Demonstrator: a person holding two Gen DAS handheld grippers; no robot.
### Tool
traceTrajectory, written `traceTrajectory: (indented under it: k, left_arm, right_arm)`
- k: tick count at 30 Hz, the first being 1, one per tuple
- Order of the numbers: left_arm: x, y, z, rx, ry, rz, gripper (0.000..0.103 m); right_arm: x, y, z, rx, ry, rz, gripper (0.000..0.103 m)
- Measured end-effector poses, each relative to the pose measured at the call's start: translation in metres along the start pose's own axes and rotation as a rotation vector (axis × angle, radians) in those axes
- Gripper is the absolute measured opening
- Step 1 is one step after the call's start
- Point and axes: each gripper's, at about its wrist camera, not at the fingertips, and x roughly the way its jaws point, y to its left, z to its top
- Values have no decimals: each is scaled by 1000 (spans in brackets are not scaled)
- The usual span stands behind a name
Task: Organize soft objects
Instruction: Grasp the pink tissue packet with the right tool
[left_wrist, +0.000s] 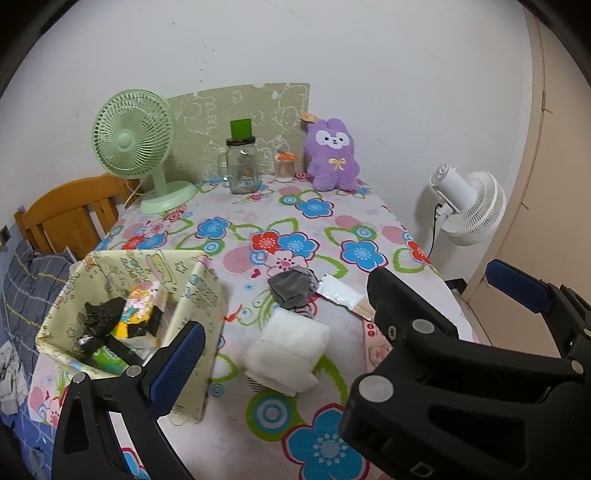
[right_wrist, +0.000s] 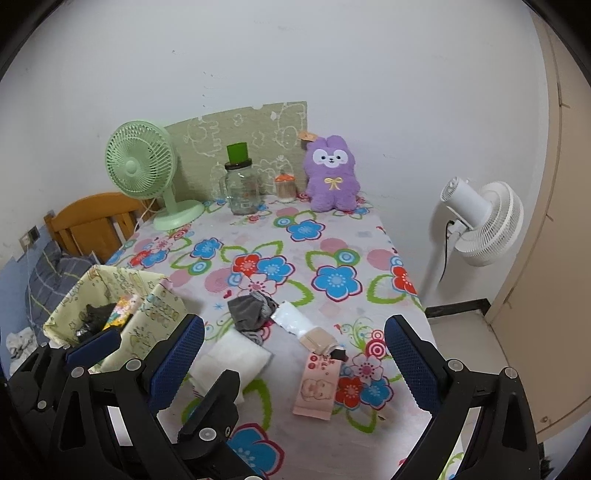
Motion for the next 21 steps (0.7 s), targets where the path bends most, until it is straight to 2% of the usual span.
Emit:
traceTrajectory:
  k: [10, 21]
  left_arm:
    - [24, -6, -16, -23, 37, -28, 103]
    - [55, -8, -33, -12, 86, -1, 102]
  right_arm:
    - [21, -14, -18, 26, 21, 36, 100]
    - [52, -18, -39, 7, 72, 15, 99]
